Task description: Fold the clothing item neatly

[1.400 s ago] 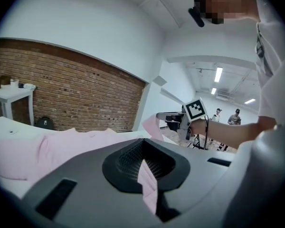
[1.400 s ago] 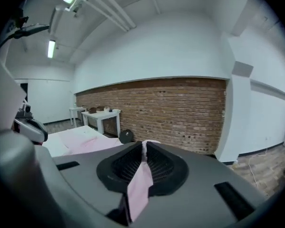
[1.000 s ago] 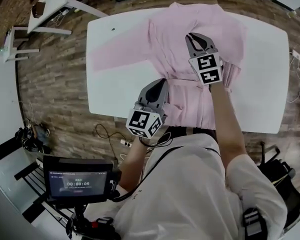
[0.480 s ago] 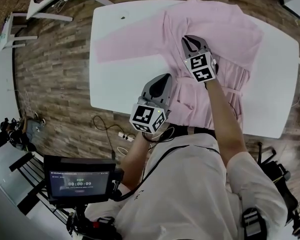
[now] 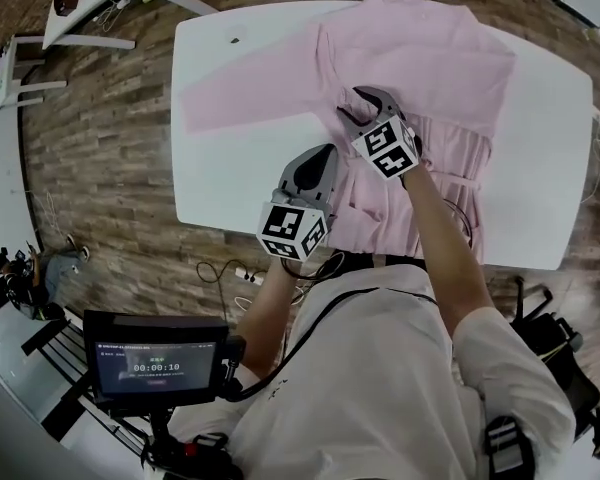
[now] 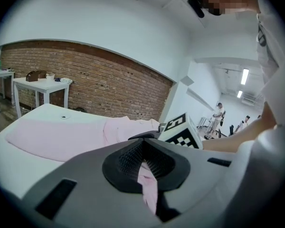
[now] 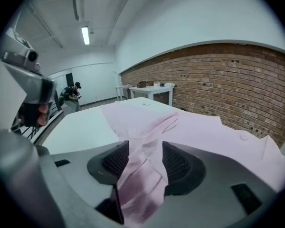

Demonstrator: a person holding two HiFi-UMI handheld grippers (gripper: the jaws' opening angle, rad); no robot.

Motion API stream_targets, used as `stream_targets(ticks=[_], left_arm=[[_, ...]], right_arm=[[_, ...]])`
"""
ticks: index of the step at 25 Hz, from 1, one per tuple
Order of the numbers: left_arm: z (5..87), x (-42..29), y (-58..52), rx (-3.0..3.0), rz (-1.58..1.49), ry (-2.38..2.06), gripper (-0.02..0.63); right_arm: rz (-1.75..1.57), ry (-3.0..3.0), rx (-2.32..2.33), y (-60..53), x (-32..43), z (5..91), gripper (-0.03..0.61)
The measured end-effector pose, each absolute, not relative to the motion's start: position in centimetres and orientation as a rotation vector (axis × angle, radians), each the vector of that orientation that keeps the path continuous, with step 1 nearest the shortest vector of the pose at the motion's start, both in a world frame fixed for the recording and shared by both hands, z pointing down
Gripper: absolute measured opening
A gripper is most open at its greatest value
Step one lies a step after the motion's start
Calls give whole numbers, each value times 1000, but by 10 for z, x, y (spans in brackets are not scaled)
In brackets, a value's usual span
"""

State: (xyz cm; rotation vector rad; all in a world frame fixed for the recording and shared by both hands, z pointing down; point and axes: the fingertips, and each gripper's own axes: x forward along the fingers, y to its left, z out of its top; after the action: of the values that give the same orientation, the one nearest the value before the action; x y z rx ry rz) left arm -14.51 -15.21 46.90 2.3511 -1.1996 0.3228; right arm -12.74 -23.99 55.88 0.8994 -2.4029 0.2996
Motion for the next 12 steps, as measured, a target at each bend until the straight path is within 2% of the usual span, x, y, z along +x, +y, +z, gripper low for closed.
stream_targets(ticks=[1,4,12], left_arm=[[472,-143,-157,2355,324,-1191,3],[479,-130,-179,2381,330,-1168,3],[505,-77,-247,2469,371,-1115,3]], right_arm=[[302,-2407,868,-234,-127,558,206],[302,-2406,899,-227,-101,548,206],[488,-2245,1263,-246,57,550,206]])
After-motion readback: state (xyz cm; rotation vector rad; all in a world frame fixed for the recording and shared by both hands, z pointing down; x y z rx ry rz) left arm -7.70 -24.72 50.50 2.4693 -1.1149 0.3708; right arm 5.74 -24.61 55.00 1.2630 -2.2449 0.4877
